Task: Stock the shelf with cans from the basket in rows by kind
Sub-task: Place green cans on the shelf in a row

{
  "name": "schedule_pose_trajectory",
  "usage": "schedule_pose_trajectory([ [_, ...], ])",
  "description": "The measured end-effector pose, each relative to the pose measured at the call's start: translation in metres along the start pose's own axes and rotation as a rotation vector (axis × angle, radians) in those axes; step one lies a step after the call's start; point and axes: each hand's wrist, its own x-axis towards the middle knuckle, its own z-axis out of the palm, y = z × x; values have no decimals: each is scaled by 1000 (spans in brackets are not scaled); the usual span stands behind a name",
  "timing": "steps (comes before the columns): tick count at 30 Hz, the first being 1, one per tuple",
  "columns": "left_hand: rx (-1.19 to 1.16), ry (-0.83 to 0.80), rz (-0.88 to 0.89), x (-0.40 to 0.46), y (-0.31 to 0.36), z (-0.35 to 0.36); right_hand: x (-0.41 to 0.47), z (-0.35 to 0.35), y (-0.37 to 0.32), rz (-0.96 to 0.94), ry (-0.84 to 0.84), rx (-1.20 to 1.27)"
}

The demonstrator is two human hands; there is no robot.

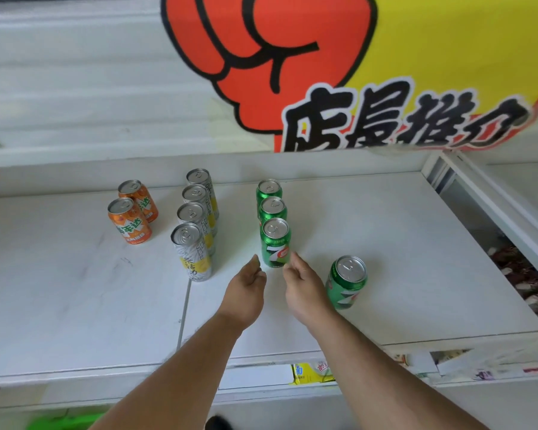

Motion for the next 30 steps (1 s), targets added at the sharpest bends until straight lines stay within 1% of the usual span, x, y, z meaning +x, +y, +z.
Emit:
schedule_pose_trajectory([
  [7, -20, -26, 26, -52, -1, 24, -59, -29, 24, -27, -66, 103],
  [10, 14, -58, 53, -66, 7, 37, -81, -50, 37, -42, -30, 149],
  [11, 31, -71, 65, -69, 9, 41, -86, -58, 43, -55, 28, 164],
  [12, 48, -81, 72, -72, 12, 46, -90, -65, 46, -62, 125, 189],
  [14, 74, -109, 79, -74, 16, 55, -93, -82, 57, -39, 368, 242],
  [15, 82, -126, 79, -74, 18, 60, -91, -91, 62, -23, 461, 264],
  [16, 89, -141, 79, -75, 20, 64, -86, -101, 66, -7, 513, 267],
  [17, 98, -154, 80, -75, 22, 69, -80, -109, 69, -2, 522, 261],
  [18, 105, -165, 79, -74, 24, 74, -72, -117, 71, 11, 495, 242],
  [22, 97, -185, 53, -72, 29, 89, -43, -126, 71, 72, 271, 190],
  [26, 117, -200, 90, -69, 31, 97, -34, -119, 71, 52, 174, 153],
  [30, 124, -212, 130, -67, 30, 98, -35, -113, 69, 13, 152, 130],
])
